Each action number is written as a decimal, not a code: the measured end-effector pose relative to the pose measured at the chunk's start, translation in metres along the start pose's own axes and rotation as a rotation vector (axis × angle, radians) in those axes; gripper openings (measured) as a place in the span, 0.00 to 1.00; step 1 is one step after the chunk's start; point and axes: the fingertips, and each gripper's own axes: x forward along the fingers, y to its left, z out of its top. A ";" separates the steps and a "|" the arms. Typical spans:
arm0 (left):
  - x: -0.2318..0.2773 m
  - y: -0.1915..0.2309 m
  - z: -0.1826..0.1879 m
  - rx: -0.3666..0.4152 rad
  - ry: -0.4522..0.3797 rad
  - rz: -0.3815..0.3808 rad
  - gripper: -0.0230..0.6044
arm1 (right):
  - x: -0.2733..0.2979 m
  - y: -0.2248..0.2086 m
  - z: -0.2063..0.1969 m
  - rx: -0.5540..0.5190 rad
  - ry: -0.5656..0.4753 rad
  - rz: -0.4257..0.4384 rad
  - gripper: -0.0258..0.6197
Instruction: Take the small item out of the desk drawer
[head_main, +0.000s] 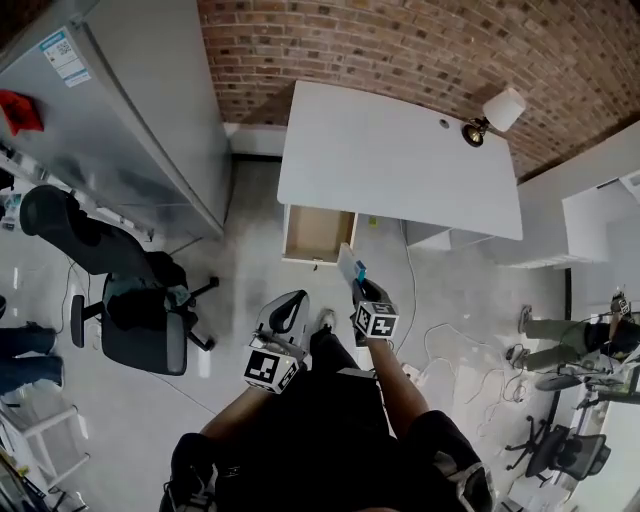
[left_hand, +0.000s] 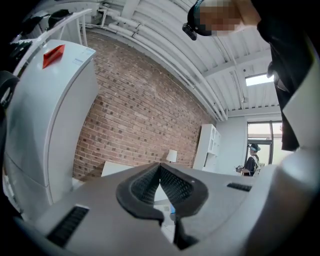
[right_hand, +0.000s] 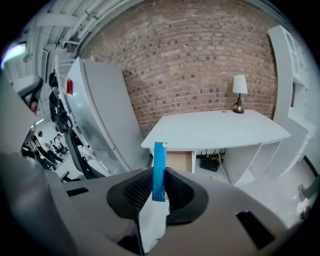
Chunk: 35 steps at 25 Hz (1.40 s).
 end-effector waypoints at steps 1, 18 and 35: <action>-0.004 -0.003 0.003 -0.001 -0.006 0.002 0.05 | -0.012 0.004 0.008 -0.001 -0.031 0.004 0.17; -0.022 -0.085 0.030 0.041 -0.107 0.027 0.05 | -0.193 0.035 0.094 -0.079 -0.477 0.049 0.17; -0.020 -0.113 0.025 0.113 -0.086 0.035 0.05 | -0.259 0.047 0.112 -0.124 -0.608 0.124 0.17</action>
